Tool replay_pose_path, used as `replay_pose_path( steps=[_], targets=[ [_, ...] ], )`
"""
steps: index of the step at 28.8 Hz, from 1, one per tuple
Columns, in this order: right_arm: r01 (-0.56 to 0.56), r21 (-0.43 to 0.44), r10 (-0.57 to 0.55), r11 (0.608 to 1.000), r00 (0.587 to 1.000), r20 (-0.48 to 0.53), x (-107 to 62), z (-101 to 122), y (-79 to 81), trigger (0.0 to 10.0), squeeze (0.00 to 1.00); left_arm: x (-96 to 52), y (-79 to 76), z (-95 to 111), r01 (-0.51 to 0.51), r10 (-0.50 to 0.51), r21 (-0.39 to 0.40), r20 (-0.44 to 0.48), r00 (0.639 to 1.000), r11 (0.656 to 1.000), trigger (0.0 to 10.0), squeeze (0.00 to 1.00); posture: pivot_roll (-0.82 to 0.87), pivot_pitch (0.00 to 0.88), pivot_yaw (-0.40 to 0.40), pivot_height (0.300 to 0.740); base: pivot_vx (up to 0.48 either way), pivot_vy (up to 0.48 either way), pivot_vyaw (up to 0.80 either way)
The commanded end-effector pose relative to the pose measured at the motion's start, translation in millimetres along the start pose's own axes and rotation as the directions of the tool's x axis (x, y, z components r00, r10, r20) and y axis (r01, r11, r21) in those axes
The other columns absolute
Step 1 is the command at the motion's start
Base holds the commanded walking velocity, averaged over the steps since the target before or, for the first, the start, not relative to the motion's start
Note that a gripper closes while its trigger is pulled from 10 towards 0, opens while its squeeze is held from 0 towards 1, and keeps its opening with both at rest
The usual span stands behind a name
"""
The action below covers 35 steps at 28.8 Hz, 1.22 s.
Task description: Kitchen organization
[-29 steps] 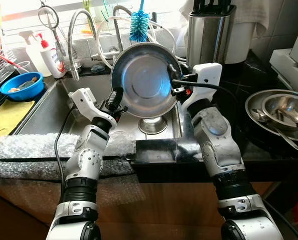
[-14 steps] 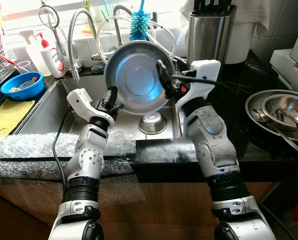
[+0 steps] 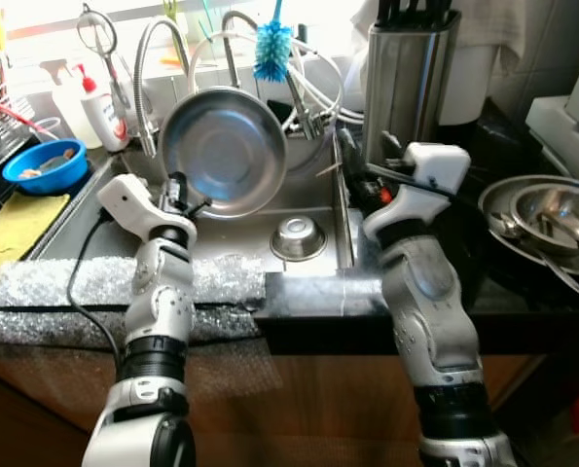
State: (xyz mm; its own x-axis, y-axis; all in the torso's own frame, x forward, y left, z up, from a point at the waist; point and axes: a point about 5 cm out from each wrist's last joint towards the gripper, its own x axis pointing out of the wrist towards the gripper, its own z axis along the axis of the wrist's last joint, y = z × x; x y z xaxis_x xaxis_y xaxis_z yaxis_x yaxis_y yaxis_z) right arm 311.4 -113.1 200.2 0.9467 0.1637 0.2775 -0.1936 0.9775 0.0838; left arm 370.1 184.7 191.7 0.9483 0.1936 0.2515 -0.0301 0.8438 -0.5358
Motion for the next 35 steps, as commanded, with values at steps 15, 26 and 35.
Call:
replay_pose_path(
  steps=[15, 26, 35],
  targets=[
    [0.067, -0.188, -0.077, 0.980, 0.996, -0.049, -51.5, -6.9, -23.9, 10.0, 0.00, 11.8, -0.2, -5.9, 0.051, -0.047, 0.300, -0.020, 0.999, 0.952, 10.0, 0.00, -0.14, 0.000, 0.164, 0.740, 0.000, 0.000, 0.00],
    [0.063, -0.221, -0.082, 0.973, 0.994, -0.076, -53.4, -17.2, -28.4, 10.0, 0.00, 21.7, -3.0, -6.8, 0.118, -0.091, 0.606, -0.076, 0.993, 0.787, 10.0, 0.00, -0.14, 0.000, 0.173, 0.740, 0.000, 0.000, 0.00],
    [0.057, -0.217, -0.076, 0.975, 0.994, -0.079, -54.4, -19.7, -23.9, 10.0, 0.00, 24.9, 4.0, -17.3, 0.147, -0.029, 0.745, -0.169, 0.985, 0.651, 10.0, 0.00, -0.15, 0.000, 0.177, 0.740, 0.000, 0.000, 0.00]
  ],
)
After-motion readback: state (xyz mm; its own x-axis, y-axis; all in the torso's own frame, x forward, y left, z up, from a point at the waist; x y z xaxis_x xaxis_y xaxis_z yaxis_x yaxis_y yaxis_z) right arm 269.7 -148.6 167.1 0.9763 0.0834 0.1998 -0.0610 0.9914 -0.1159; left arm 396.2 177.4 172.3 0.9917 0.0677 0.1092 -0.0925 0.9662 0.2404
